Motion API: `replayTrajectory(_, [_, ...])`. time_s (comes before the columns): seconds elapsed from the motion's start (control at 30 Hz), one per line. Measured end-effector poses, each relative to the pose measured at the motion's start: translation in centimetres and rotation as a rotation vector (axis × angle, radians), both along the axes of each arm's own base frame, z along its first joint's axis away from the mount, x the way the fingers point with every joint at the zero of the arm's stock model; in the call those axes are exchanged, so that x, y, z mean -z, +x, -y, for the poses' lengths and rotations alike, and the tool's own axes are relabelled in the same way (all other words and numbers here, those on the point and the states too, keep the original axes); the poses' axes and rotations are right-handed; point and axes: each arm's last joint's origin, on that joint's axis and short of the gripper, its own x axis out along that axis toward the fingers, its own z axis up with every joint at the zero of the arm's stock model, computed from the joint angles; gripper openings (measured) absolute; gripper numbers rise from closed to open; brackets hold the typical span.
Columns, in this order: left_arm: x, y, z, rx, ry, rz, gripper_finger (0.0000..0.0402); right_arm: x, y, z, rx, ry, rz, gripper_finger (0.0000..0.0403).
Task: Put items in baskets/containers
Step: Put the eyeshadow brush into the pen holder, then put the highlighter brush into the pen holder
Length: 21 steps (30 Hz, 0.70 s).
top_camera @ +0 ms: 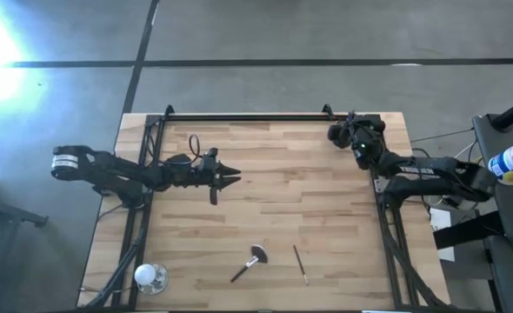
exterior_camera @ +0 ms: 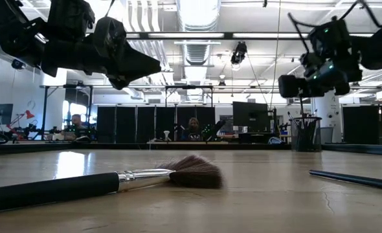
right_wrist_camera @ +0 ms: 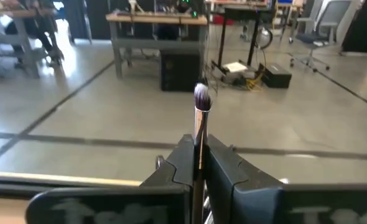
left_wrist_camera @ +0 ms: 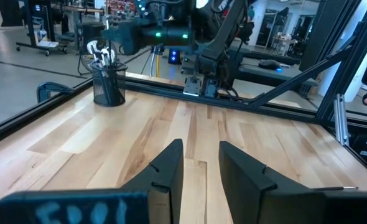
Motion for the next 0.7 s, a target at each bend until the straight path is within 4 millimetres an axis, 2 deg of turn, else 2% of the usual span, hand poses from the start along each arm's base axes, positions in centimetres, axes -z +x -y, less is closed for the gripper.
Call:
replayTrajectory(0.2, [0.2,0.0,0.0,0.000,-0.006,-0.022,0.0097,1.2,0.8,0.7,0.014,0.054,0.009,0.0016])
replayTrajectory(0.4, [0.3,0.0,0.0,0.000,-0.007,-0.025,0.0097,1.4,1.3,1.0,0.029,0.116,0.000,0.0060])
replayTrajectory(0.5, [0.3,0.0,0.0,0.000,-0.009,-0.035,0.0097,1.0,1.4,1.0,0.031,0.144,-0.037,0.0082])
replayTrajectory(0.7, [0.5,0.0,0.0,0.001,-0.015,-0.050,0.0097,-1.0,1.8,0.3,-0.011,0.176,-0.085,0.0109])
